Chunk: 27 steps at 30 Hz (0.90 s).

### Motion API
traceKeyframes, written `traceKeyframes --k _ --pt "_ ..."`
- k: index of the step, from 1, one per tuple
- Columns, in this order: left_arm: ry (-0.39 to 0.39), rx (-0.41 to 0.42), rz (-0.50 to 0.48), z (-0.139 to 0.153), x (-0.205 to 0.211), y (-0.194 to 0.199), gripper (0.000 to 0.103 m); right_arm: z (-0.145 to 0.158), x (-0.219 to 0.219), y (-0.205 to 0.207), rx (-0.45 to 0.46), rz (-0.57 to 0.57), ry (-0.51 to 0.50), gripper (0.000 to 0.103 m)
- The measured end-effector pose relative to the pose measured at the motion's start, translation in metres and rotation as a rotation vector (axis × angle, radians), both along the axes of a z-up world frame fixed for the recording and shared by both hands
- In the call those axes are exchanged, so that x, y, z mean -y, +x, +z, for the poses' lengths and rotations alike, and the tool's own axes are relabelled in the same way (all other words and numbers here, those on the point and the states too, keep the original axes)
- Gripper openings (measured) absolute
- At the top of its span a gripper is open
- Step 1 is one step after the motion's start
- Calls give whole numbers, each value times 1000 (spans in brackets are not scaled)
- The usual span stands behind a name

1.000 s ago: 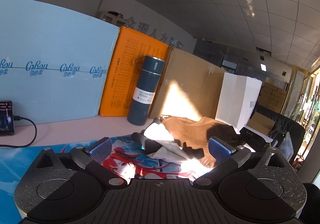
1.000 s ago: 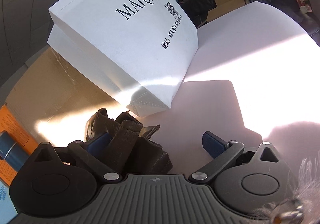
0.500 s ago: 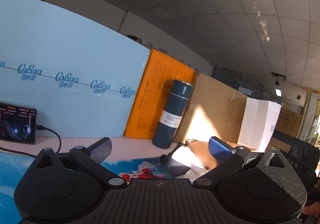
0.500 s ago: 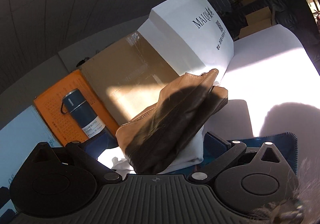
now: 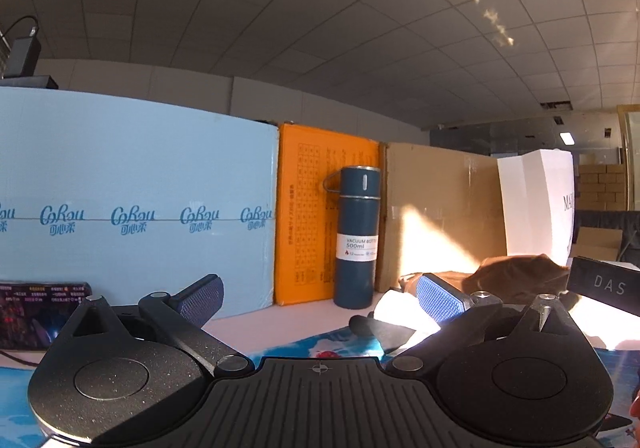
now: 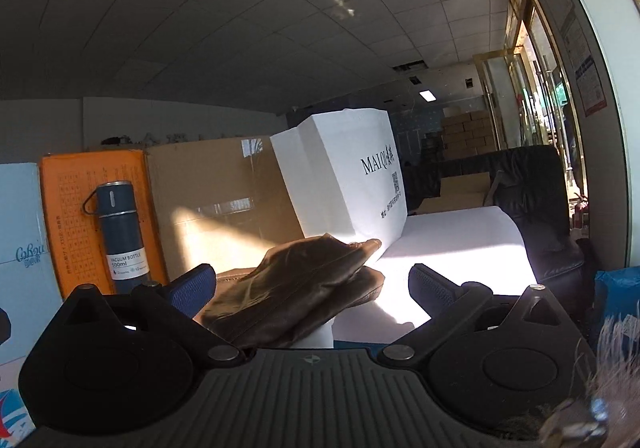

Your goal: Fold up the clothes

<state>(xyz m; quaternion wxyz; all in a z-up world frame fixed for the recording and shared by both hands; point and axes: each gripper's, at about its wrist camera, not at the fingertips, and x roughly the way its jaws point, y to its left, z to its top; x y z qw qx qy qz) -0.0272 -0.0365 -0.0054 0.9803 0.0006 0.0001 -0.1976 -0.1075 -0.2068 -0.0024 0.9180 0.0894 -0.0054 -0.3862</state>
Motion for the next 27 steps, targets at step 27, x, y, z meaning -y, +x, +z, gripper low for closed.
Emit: traceKeyframes --k 27 --pt "57 20 -24 2 8 -1 103 -2 -4 8 -45 65 7 103"
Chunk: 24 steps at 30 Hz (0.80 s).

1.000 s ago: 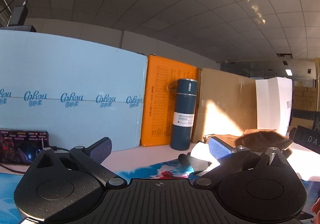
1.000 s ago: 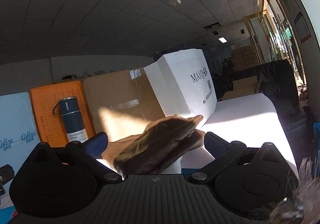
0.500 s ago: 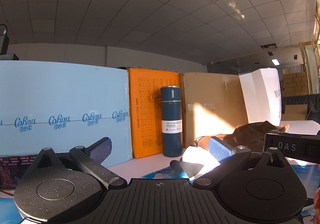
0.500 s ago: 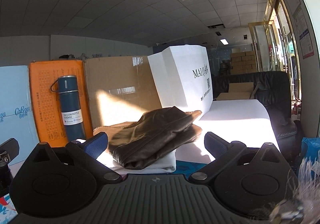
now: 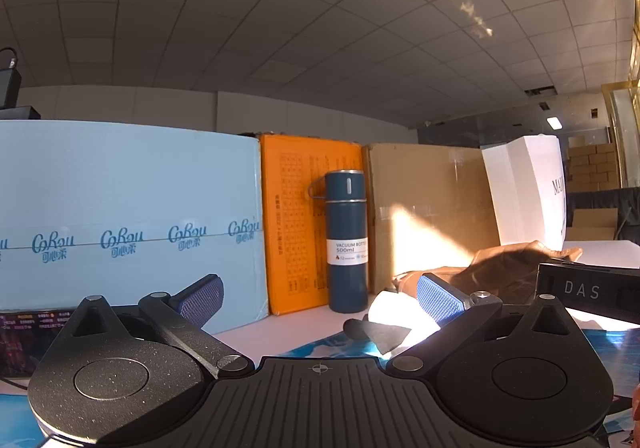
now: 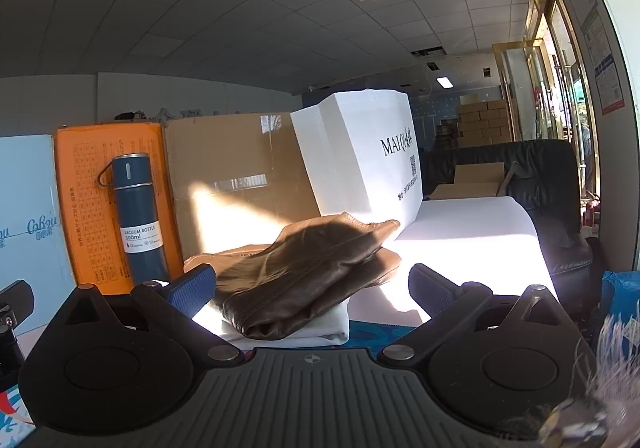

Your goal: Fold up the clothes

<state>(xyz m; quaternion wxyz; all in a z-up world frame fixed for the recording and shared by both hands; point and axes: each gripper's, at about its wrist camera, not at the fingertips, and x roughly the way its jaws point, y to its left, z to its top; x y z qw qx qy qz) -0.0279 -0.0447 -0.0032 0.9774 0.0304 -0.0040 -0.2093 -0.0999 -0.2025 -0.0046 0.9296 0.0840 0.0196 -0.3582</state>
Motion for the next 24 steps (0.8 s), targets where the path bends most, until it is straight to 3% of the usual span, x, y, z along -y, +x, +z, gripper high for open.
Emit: traceKeyframes --k 24 --pt "16 -2 2 0 4 -1 103 -1 1 0 -1 -1 6 103"
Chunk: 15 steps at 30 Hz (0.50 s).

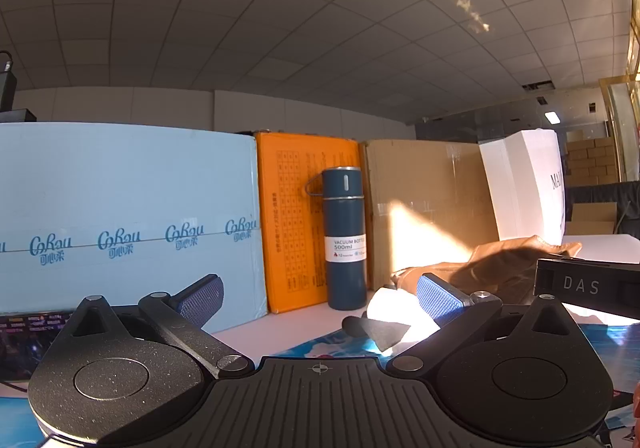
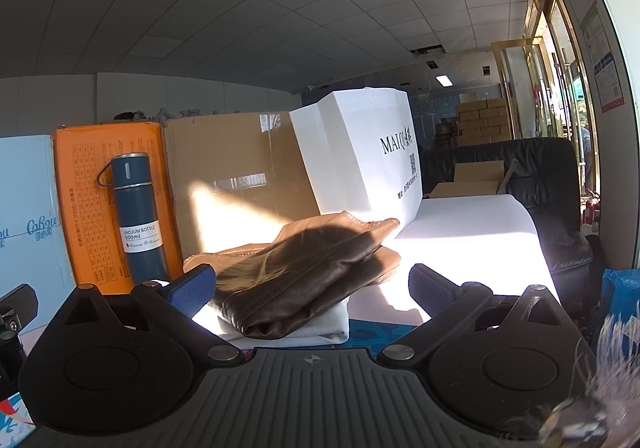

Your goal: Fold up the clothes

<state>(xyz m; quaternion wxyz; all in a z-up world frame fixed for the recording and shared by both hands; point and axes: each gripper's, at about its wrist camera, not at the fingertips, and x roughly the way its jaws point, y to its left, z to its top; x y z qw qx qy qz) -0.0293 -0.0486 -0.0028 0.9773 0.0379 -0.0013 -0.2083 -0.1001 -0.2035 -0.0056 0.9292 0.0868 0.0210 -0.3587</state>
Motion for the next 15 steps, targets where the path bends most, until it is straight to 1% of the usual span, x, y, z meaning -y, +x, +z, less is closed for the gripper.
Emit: traceKeyframes --k 15 --pt "2 2 -4 1 0 1 103 -1 1 0 1 1 1 103"
